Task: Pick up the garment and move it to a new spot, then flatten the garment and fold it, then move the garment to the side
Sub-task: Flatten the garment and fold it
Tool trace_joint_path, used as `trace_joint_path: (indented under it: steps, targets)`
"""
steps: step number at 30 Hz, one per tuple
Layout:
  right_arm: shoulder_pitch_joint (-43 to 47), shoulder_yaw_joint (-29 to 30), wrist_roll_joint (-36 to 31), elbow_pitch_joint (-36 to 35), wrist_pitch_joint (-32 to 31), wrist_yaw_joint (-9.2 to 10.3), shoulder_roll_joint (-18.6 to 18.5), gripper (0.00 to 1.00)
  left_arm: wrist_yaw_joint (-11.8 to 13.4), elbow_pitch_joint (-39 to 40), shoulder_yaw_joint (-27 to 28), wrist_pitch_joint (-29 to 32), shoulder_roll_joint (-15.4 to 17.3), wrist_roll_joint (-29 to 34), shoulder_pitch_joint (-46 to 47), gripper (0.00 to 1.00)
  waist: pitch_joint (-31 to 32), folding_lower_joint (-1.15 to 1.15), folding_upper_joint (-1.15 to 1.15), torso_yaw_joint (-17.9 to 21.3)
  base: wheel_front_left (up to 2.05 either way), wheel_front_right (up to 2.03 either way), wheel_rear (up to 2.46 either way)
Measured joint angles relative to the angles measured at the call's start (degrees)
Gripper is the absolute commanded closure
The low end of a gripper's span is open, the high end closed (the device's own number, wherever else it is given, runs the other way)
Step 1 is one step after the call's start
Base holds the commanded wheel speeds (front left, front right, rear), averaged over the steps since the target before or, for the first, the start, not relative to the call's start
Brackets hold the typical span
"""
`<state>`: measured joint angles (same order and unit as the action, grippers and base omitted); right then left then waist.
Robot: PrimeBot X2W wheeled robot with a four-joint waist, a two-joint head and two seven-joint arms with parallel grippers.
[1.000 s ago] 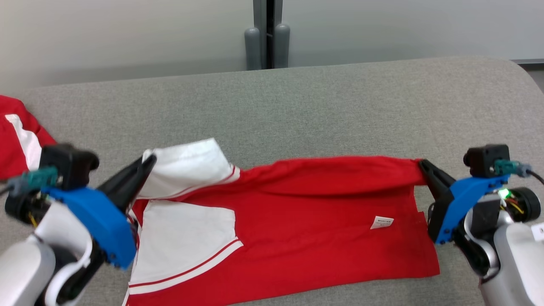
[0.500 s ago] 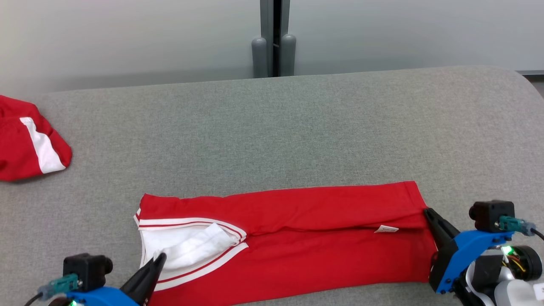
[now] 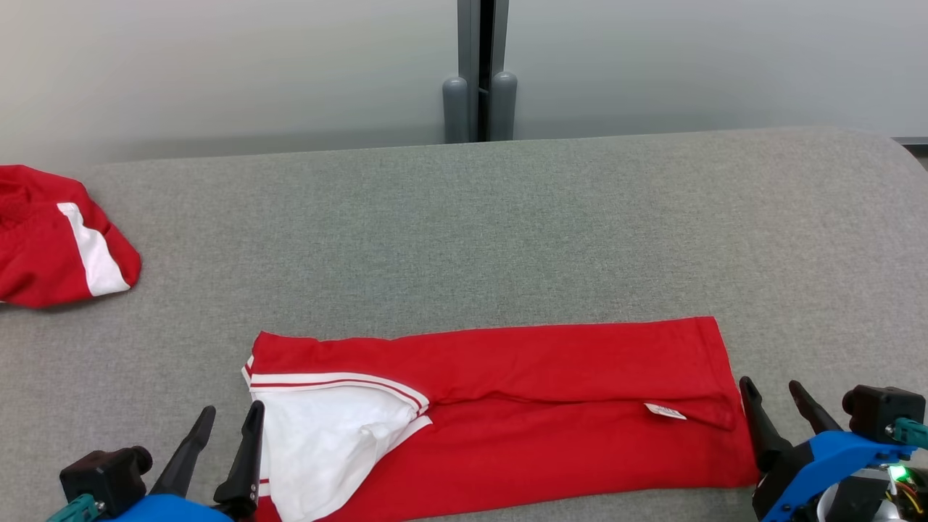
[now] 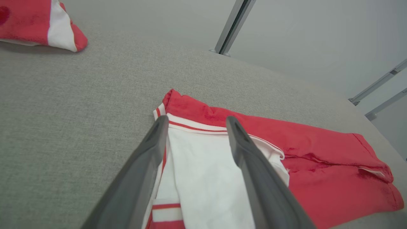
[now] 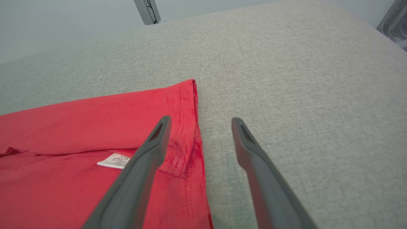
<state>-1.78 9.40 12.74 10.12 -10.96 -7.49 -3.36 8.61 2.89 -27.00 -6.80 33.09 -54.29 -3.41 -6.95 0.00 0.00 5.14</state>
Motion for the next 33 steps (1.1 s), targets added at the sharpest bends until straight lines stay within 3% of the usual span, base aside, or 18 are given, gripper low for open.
trace_joint_path:
  steps: [10,20,21,22,26,33]
  targets:
    - [-3.60,-1.03,-1.93,6.02,3.30,0.00,0.42,0.00,3.15,-3.97,-0.89,-3.72,-2.55,4.81,2.77,0.00,0.04,0.00,0.00,-0.69,0.00,0.00,0.00]
    - [-5.53,-1.56,-2.26,18.13,5.88,0.00,0.38,0.00,3.72,-6.37,-0.99,-4.99,-3.22,5.72,3.49,0.00,-0.96,0.00,0.00,-2.86,0.00,0.00,0.00]
    - [-5.98,-1.90,-1.91,18.81,6.08,0.01,0.33,0.05,3.72,-6.46,-1.00,-5.00,-3.28,5.77,3.49,0.00,-1.04,0.00,0.00,-2.95,0.00,0.00,0.00]
    - [-6.37,-2.34,-1.54,19.40,6.32,0.01,0.30,0.50,3.77,-6.53,-0.98,-5.16,-3.36,5.83,3.49,0.00,-1.09,0.00,0.00,-3.01,0.00,0.00,0.00]
    - [-8.04,-3.80,-1.14,21.62,7.11,0.08,0.20,0.98,3.99,-6.88,-1.27,-5.44,-4.01,6.27,3.66,0.00,-1.06,0.00,0.00,-2.78,0.00,0.00,0.00]
    - [-10.78,-0.47,-2.93,22.50,7.58,-0.02,0.70,1.00,3.94,-7.46,-1.58,-6.01,-4.71,6.90,4.37,0.00,-0.59,0.01,0.00,-0.90,0.00,0.00,0.00]
